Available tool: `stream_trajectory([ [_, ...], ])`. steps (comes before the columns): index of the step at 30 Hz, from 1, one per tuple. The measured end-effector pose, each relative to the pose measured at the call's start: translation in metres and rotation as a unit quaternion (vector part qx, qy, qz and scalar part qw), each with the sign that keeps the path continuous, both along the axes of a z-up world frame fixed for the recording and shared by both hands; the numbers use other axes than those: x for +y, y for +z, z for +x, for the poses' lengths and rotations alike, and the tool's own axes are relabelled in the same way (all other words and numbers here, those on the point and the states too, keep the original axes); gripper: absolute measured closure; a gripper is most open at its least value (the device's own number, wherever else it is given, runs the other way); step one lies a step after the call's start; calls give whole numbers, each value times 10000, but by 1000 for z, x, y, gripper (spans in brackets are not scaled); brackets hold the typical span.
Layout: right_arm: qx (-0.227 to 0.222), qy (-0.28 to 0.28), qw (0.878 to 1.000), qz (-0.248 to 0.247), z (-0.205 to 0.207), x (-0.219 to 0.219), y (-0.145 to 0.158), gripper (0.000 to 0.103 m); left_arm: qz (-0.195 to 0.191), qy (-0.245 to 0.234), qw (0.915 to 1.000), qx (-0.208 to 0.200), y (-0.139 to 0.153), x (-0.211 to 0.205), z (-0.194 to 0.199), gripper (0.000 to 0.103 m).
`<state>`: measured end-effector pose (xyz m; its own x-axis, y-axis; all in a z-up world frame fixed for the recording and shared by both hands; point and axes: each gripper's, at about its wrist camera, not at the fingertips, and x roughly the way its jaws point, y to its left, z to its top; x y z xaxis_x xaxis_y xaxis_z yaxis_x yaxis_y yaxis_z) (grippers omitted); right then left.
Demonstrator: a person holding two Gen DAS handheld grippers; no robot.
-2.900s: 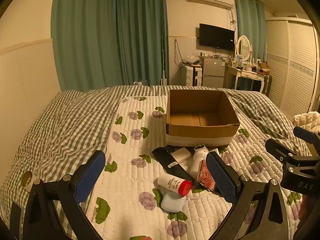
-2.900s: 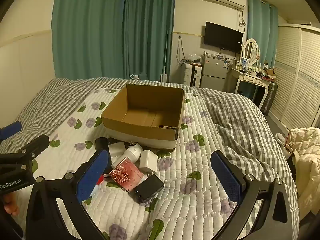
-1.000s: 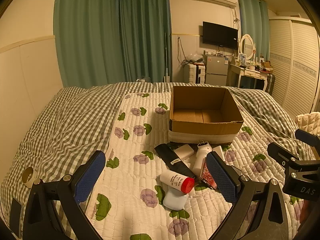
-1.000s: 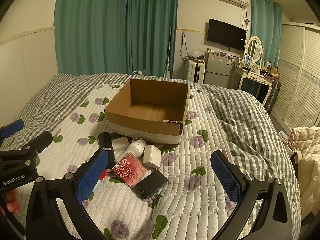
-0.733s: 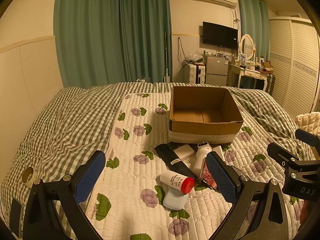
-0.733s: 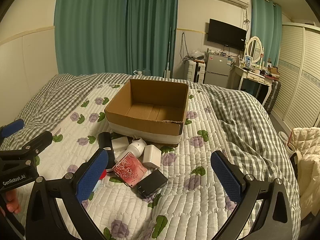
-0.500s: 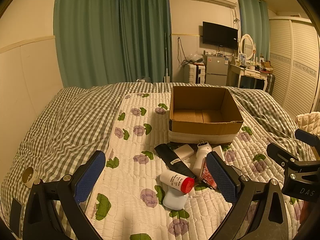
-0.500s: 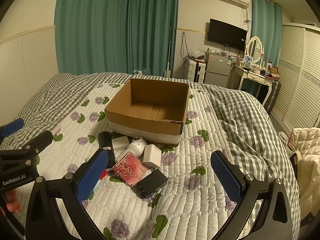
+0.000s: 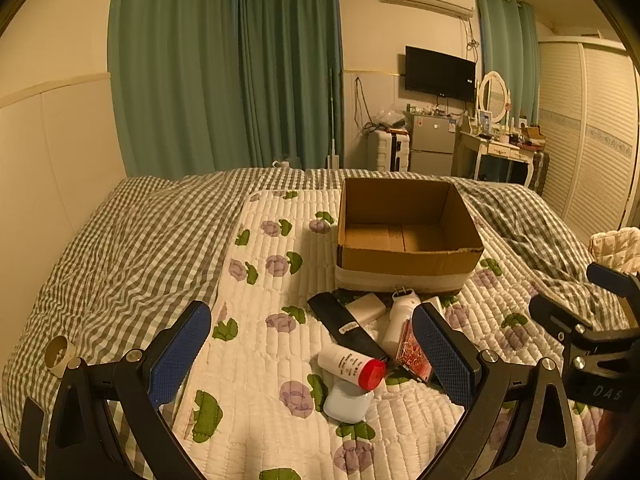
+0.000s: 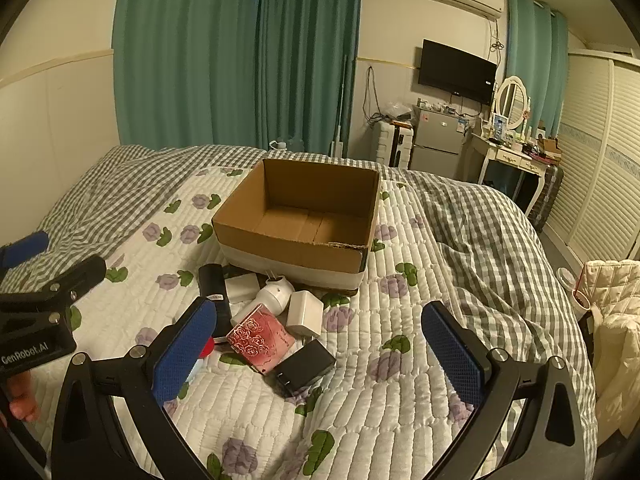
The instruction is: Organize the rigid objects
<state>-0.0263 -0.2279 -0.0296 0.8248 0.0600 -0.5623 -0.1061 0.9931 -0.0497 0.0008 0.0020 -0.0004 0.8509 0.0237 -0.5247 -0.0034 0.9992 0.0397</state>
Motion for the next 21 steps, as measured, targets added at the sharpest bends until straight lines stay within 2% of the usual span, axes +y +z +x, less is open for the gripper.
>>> stream_trajectory([
  [4, 15, 68, 10000, -69, 1, 0, 3, 0, -10, 15, 10000, -3, 3, -2, 3, 1],
  [8, 166, 105, 9996, -198, 11, -1, -4, 0, 128, 82, 9997, 194, -9, -5, 13, 1],
  [16, 869, 177, 9953, -377, 42, -7, -51, 0, 93, 69, 9946, 1034, -73, -11, 38, 1],
  [21, 1439, 209, 9889, -295, 59, -12, -81, 0, 244, -45, 9857, 1666, -120, -22, 50, 2],
])
